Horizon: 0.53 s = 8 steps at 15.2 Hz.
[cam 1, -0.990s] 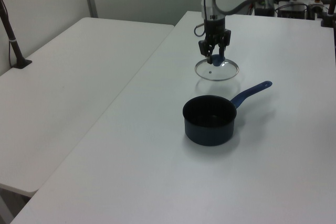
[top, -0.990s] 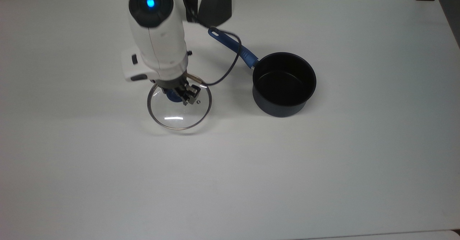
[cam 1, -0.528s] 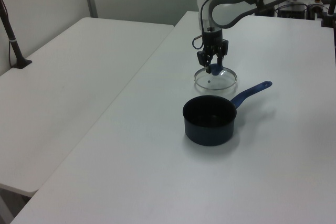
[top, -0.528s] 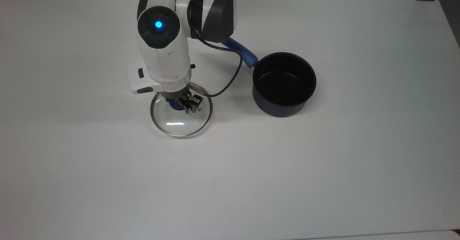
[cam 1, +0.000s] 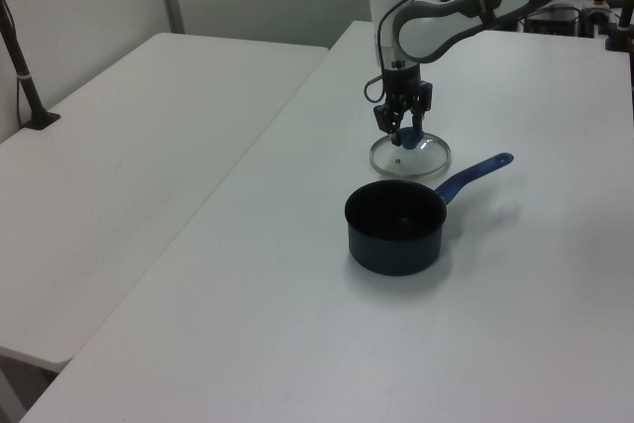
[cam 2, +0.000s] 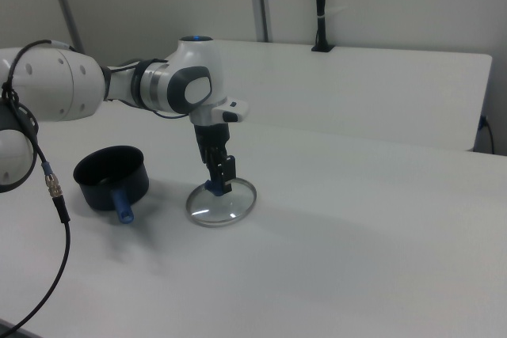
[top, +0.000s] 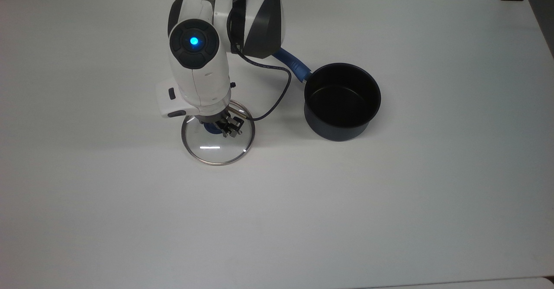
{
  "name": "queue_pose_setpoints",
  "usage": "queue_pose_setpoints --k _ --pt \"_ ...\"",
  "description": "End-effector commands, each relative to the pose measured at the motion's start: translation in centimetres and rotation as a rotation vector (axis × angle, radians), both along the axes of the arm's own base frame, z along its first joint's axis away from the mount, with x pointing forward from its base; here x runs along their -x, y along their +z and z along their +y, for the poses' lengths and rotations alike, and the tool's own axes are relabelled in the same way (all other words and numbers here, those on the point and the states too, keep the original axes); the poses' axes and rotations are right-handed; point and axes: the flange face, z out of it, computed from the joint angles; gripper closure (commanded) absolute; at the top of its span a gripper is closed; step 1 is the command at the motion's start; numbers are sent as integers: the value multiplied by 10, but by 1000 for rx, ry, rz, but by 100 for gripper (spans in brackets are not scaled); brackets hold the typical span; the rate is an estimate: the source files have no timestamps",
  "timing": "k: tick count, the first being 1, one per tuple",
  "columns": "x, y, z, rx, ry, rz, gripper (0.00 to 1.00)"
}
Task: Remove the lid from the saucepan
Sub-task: 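Open the gripper to release the lid knob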
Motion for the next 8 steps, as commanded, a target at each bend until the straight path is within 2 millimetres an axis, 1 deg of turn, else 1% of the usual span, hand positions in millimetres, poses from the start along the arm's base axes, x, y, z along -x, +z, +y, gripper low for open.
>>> queue_pose_setpoints --k 1,3,4,5,6,7,8 --pt "3 5 2 11 25 -13 32" --pt "3 5 3 11 26 -10 28" --pt "3 6 3 9 25 -10 21" --pt "3 6 3 11 26 -8 17" --pt "4 8 4 10 26 -7 11" --pt "5 13 9 9 30 -4 2" --pt "7 22 13 5 34 7 0"
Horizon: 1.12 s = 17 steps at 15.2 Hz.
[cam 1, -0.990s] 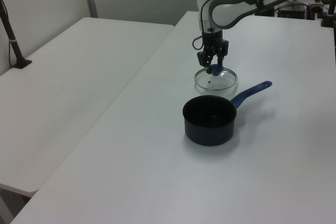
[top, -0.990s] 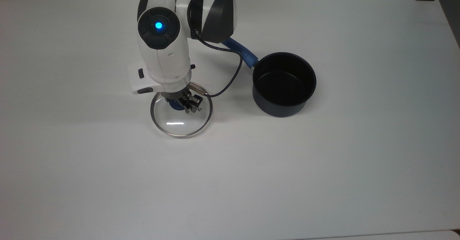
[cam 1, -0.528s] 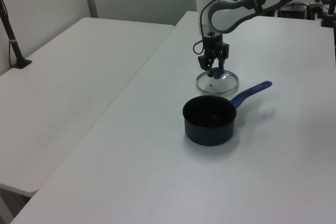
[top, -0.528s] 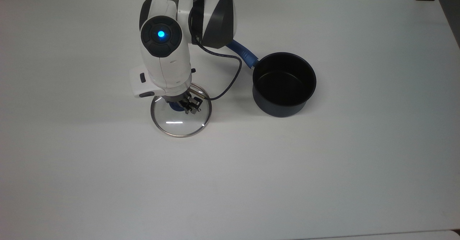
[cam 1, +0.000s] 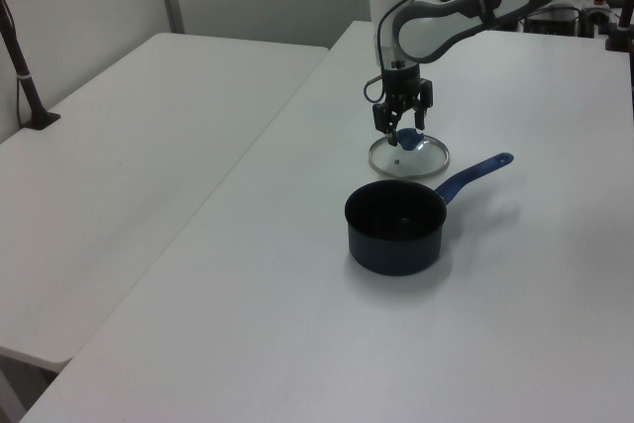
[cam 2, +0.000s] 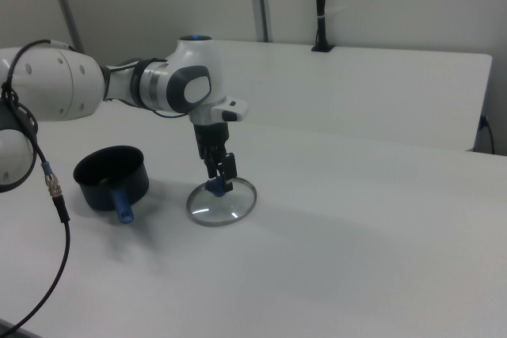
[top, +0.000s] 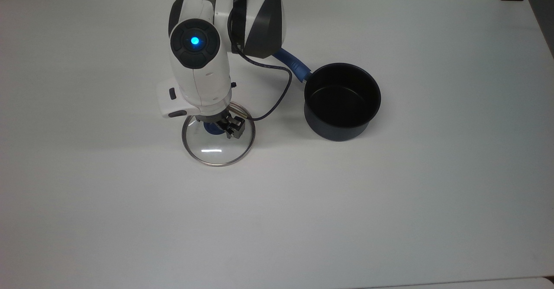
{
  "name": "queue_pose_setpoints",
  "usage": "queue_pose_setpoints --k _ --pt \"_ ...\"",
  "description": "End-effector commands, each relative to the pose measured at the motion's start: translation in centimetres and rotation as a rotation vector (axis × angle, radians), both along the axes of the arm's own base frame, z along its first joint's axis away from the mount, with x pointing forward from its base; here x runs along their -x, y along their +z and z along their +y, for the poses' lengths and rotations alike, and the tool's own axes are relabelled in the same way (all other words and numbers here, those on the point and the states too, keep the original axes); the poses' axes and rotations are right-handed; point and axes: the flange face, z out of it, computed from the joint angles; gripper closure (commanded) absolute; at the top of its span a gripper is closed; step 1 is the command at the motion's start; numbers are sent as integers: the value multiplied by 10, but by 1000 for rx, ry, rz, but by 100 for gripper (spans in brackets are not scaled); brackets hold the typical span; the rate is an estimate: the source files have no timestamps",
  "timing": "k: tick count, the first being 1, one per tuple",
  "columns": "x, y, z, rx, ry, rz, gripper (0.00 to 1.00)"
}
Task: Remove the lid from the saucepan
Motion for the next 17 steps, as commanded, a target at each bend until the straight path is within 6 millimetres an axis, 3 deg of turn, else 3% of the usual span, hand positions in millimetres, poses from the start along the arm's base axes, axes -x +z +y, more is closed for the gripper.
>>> queue_pose_setpoints --k 1,3,7,11,13,17 --pt "13 35 17 -2 40 18 0" --pt "27 84 44 -20 79 8 0" --pt "58 152 75 -44 164 0 0" --pt "87 193 85 -31 267 25 0" --pt "101 205 106 -19 318 49 0" --pt "119 231 93 -62 484 55 0"
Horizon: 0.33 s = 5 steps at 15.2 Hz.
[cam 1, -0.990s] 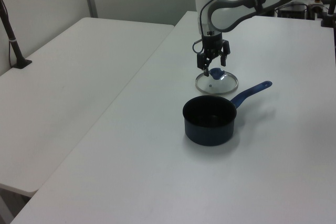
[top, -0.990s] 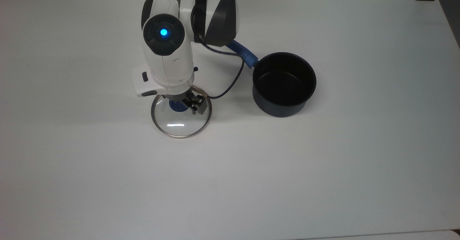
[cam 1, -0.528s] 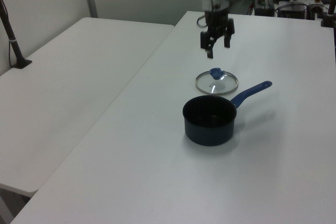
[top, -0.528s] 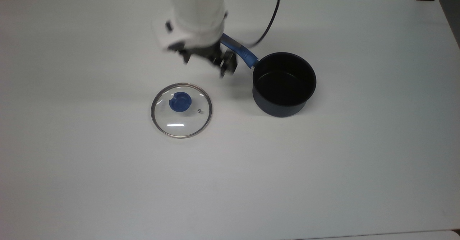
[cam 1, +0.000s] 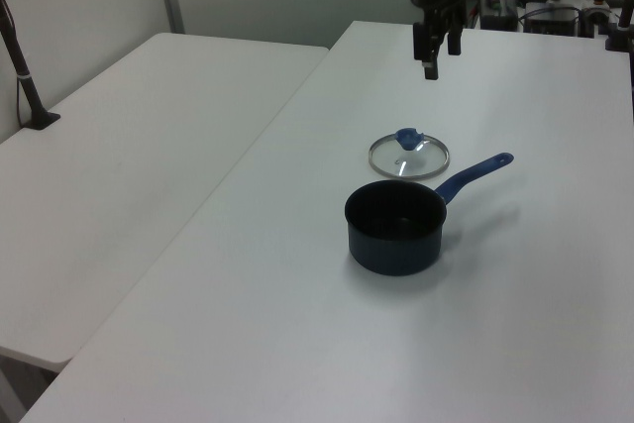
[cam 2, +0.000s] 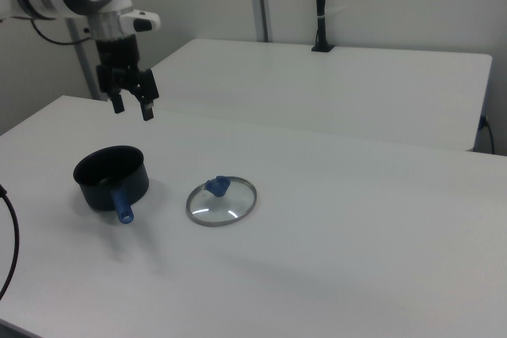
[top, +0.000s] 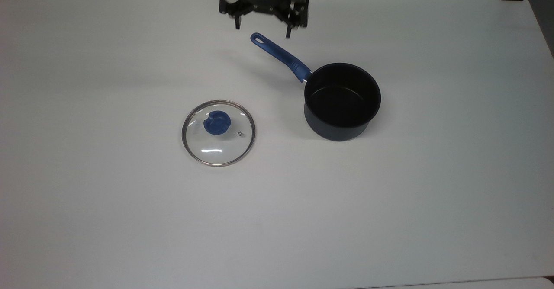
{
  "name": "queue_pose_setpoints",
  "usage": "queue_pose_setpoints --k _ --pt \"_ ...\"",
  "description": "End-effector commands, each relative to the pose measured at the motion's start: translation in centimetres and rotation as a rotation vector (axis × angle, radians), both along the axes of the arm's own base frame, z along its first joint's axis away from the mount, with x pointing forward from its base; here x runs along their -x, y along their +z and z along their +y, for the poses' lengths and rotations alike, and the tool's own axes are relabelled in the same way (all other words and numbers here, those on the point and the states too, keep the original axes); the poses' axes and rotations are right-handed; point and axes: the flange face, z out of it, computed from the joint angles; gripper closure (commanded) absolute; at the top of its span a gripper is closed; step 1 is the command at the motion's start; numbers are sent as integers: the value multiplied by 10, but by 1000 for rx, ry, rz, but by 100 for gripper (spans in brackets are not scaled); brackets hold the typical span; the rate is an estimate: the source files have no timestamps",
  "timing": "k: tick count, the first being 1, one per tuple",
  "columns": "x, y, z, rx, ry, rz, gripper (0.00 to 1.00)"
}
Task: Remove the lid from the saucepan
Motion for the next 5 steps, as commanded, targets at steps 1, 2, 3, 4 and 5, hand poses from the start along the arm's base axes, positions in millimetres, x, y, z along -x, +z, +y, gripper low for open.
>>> queue_pose_setpoints --k 1,2,3,4,5 --pt "23 17 -18 -22 119 21 0" --pt "23 19 -22 -22 113 16 0" --pt "22 20 -27 -21 104 13 0" --pt "21 20 -33 -21 95 10 0" --pt "21 20 -36 -23 89 10 0"
